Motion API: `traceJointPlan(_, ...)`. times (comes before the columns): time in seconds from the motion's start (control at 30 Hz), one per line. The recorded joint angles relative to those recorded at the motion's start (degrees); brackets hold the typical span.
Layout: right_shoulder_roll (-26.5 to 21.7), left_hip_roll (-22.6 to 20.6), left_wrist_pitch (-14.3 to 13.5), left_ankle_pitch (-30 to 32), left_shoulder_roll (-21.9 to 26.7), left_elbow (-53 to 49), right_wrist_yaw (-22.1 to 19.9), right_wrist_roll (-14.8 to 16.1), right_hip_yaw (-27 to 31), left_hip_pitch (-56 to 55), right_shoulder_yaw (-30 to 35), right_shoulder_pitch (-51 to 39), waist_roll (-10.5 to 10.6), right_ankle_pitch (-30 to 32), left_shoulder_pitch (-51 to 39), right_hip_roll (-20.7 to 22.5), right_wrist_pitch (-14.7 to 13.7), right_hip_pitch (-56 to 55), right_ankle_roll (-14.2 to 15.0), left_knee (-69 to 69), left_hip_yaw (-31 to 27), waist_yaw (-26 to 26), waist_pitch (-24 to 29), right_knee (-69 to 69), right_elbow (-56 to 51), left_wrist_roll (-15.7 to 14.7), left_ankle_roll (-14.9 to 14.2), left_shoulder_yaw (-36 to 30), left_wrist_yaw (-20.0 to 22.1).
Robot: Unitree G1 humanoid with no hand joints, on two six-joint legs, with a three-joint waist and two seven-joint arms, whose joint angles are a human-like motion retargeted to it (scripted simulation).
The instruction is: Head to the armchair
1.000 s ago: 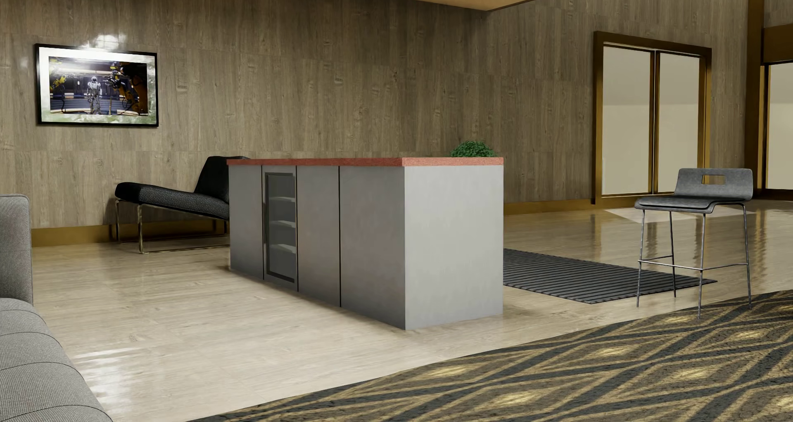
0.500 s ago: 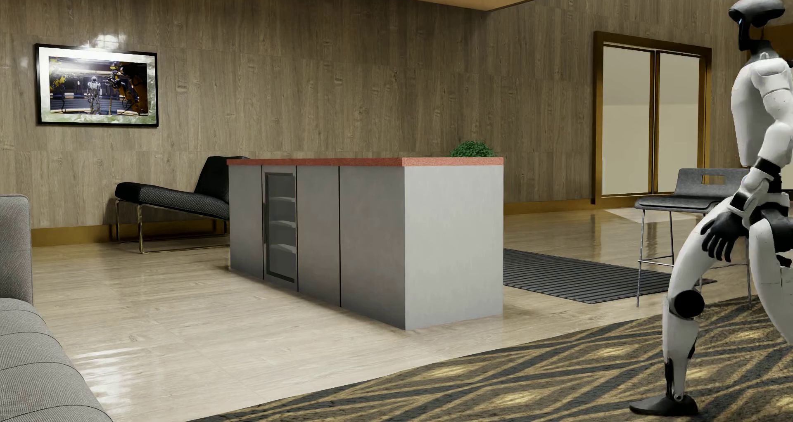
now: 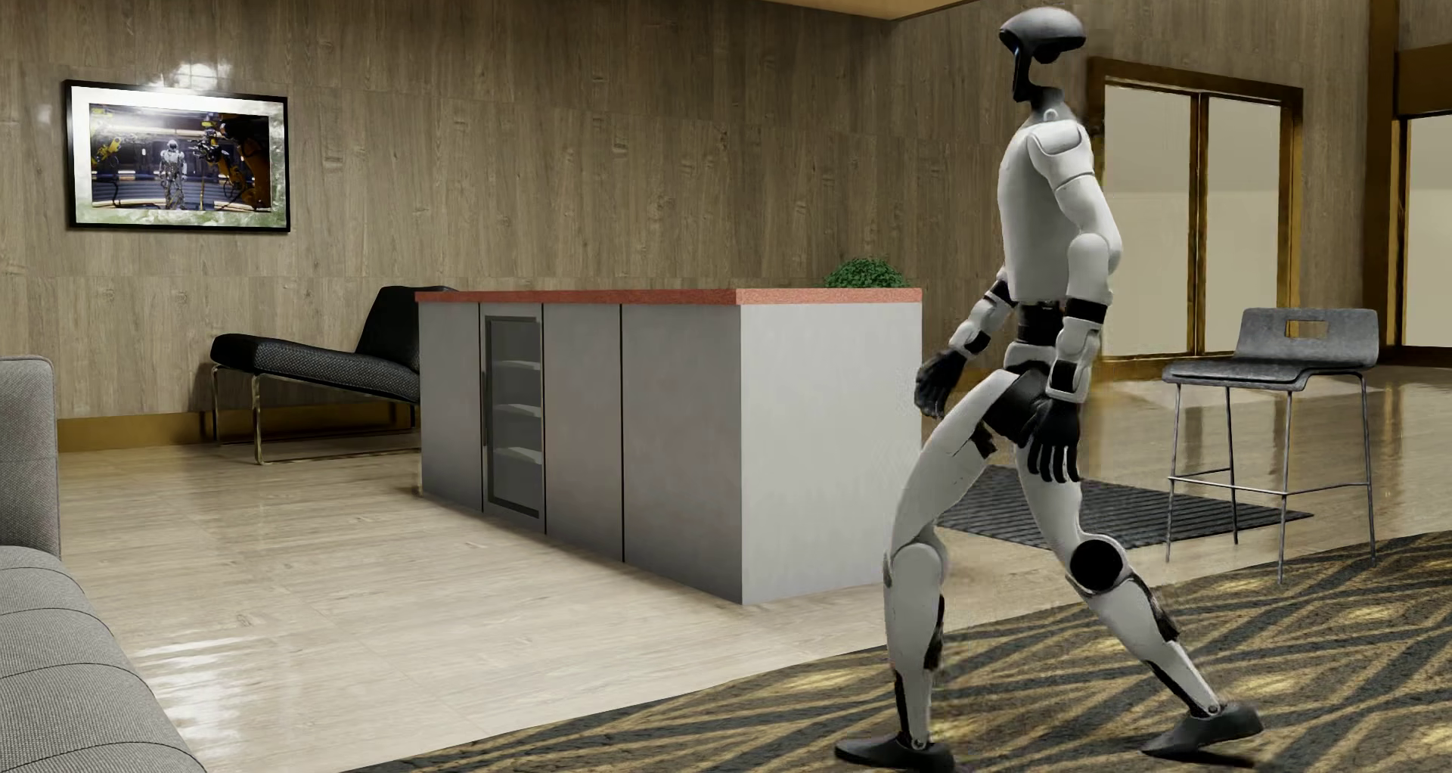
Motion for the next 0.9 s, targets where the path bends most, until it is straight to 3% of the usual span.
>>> traceJointPlan(0.03, 0.4, -1.1, 0.0, 2.2, 0.2, 1.7, 0.0, 0.0, 0.0, 1.2, -1.4, 1.8, -0.3, 4.6, 0.1, -1.4, 0.0, 2.2, 0.0, 4.1, 0.0, 1.2, -0.3, 3.2, -0.7, 0.0, 0.0, -1.8, 0.0)
traceJointPlan(0.07, 2.1, -1.8, 0.0, 4.5, -0.1, 3.2, 0.0, 0.0, 0.0, -0.8, -3.1, 3.5, -1.5, 13.5, 0.4, -2.9, 0.0, -0.7, 0.0, 9.1, 0.0, 1.5, -2.1, 11.1, 0.8, 0.0, 0.0, -1.3, 0.0)
traceJointPlan(0.1, 3.8, -4.4, 0.0, 2.0, -0.5, 5.1, 0.0, 0.0, 0.0, 1.6, -3.5, 5.4, -2.8, 23.1, 0.7, -5.3, 0.0, -3.6, 0.0, 13.8, 0.0, 1.1, -1.4, 23.0, 3.2, 0.0, 0.0, -0.6, 0.0)
traceJointPlan(0.13, 4.1, -5.6, 0.0, -1.0, -0.9, 5.3, 0.0, 0.0, 0.0, 4.5, -1.0, 6.3, -2.5, 25.6, 0.4, -5.2, 0.0, -10.0, 0.0, 14.4, 0.0, -0.7, -1.0, 38.1, 4.3, 0.0, 0.0, 0.8, 0.0)
traceJointPlan(0.17, 4.6, -7.0, 0.0, -3.1, -0.9, 5.1, 0.0, 0.0, 0.0, 10.3, 0.7, 6.5, -3.5, 23.6, -0.4, -6.6, 0.0, -17.3, 0.0, 12.4, 0.0, -2.5, 0.3, 51.1, 5.1, 0.0, 0.0, -0.5, 0.0)
traceJointPlan(0.2, 4.9, -6.2, 0.0, -3.8, -0.5, 4.1, 0.0, 0.0, 0.0, 15.1, 4.3, 6.7, -2.5, 23.8, -1.2, -5.6, 0.0, -24.2, 0.0, 9.7, 0.0, -5.9, 0.5, 55.3, 6.0, 0.0, 0.0, -1.4, 0.0)
traceJointPlan(0.27, 5.2, -5.3, 0.0, -4.6, 0.4, 0.3, 0.0, 0.0, 0.0, 24.9, 6.3, 9.2, -0.1, 30.3, -3.2, -3.7, 0.0, -33.4, 0.0, 3.6, 0.0, -13.2, 2.1, 42.0, 8.8, 0.0, 0.0, -2.6, 0.0)
traceJointPlan(0.3, 5.2, -5.3, 0.0, -5.0, 0.6, -1.3, 0.0, 0.0, 0.0, 28.5, 6.1, 10.5, 0.1, 37.6, -4.6, -3.3, 0.0, -37.1, 0.0, 1.2, 0.0, -15.5, 2.1, 29.0, 10.4, 0.0, 0.0, -1.2, 0.0)
traceJointPlan(0.33, 4.7, -5.4, 0.0, -5.6, 1.3, -5.0, 0.0, 0.0, 0.0, 32.4, 6.3, 11.7, 0.5, 39.0, -5.2, -3.3, 0.0, -39.2, 0.0, -1.1, 0.0, -17.1, 1.9, 15.8, 10.9, 0.0, 0.0, -0.1, 0.0)
traceJointPlan(0.4, 4.1, -4.5, 0.0, -8.3, 2.5, -9.7, 0.0, 0.0, 0.0, 37.6, 8.1, 13.4, 1.1, 11.5, -6.7, -2.7, 0.0, -41.4, 0.0, -1.9, 0.0, -19.4, 0.9, 2.0, 12.4, 0.0, 0.0, 3.3, 0.0)
traceJointPlan(0.43, 3.1, -4.4, 0.0, -9.2, 2.9, -10.6, 0.0, 0.0, 0.0, 39.6, 9.9, 14.5, 1.6, 10.2, -6.6, -2.3, 0.0, -42.9, 0.0, -1.3, 0.0, -20.2, 0.8, 1.6, 11.2, 0.0, 0.0, 4.7, 0.0)
traceJointPlan(0.47, 2.7, -4.5, 0.0, -8.0, 2.8, -10.9, 0.0, 0.0, 0.0, 41.5, 10.5, 15.5, 1.8, 18.5, -5.9, -1.7, 0.0, -43.9, 0.0, 0.2, 0.0, -21.0, 0.5, 4.0, 11.3, 0.0, 0.0, 6.3, 0.0)
traceJointPlan(0.5, 2.6, -3.2, 0.0, -2.7, 2.5, -11.0, 0.0, 0.0, 0.0, 42.5, 9.9, 16.8, 2.9, 25.6, -4.3, 0.0, 0.0, -43.3, 0.0, 4.4, 0.0, -20.8, 0.1, 6.6, 11.3, 0.0, 0.0, 8.6, 0.0)
traceJointPlan(0.53, 2.8, -0.6, 0.0, 7.3, 1.7, -8.7, 0.0, 0.0, 0.0, 37.8, 10.3, 17.3, 4.2, 30.2, -3.6, 2.6, 0.0, -42.8, 0.0, 16.5, 0.0, -19.8, -0.7, 9.6, 12.0, 0.0, 0.0, 8.4, 0.0)
traceJointPlan(0.57, 2.8, 0.0, 0.0, 11.7, 1.6, -6.3, 0.0, 0.0, 0.0, 31.9, 11.0, 17.0, 4.4, 29.4, -2.8, 4.2, 0.0, -40.5, 0.0, 30.7, 0.0, -17.5, -0.7, 12.3, 13.2, 0.0, 0.0, 7.4, 0.0)
traceJointPlan(0.6, 2.4, 1.6, 0.0, 4.4, 1.3, -4.7, 0.0, 0.0, 0.0, 25.7, 10.6, 16.7, 5.9, 25.8, -2.6, 5.8, 0.0, -35.7, 0.0, 41.5, 0.0, -16.2, 0.5, 11.6, 12.0, 0.0, 0.0, 6.6, 0.0)
traceJointPlan(0.63, 2.3, 1.2, 0.0, -1.7, 0.9, -3.3, 0.0, 0.0, 0.0, 20.1, 10.5, 15.7, 5.9, 21.5, -3.0, 5.6, 0.0, -29.3, 0.0, 44.7, 0.0, -14.6, 1.9, 8.9, 11.5, 0.0, 0.0, 4.6, 0.0)
traceJointPlan(0.7, 1.8, -0.1, 0.0, -6.2, 0.8, -1.7, 0.0, 0.0, 0.0, 12.9, 10.4, 12.3, 4.1, 14.5, -1.7, 4.5, 0.0, -19.5, 0.0, 32.5, 0.0, -7.7, 2.7, 5.8, 11.7, 0.0, 0.0, 1.3, 0.0)
traceJointPlan(0.8, 1.2, -0.8, 0.0, -1.3, 1.8, -2.0, 0.0, 0.0, 0.0, 5.0, 4.7, 8.2, 1.1, 2.0, 1.9, 2.7, 0.0, -9.3, 0.0, 0.8, 0.0, -2.0, 1.0, 0.0, 7.3, 0.0, 0.0, 3.5, 0.0)
traceJointPlan(0.83, 0.7, -0.1, 0.0, 0.2, 1.8, -1.7, 0.0, 0.0, 0.0, 2.6, 2.1, 7.8, 0.5, -0.6, 2.6, 1.8, 0.0, -6.2, 0.0, -3.0, 0.0, -0.7, 0.3, -0.5, 5.0, 0.0, 0.0, 4.4, 0.0)
traceJointPlan(0.87, 0.1, 1.9, 0.0, 0.0, 2.1, -1.3, 0.0, 0.0, 0.0, 0.4, 3.4, 6.0, -0.6, -2.6, 3.9, 1.8, 0.0, -4.9, 0.0, -2.0, 0.0, 1.2, -0.9, 0.4, 5.6, 0.0, 0.0, 4.5, 0.0)
traceJointPlan(0.9, 0.5, 1.4, 0.0, 3.5, 2.9, -0.7, 0.0, 0.0, 0.0, 0.4, 2.1, 7.0, -1.8, -3.2, 4.5, 1.1, 0.0, -1.5, 0.0, 3.1, 0.0, 3.5, -0.3, 3.2, 3.9, 0.0, 0.0, 3.6, 0.0)
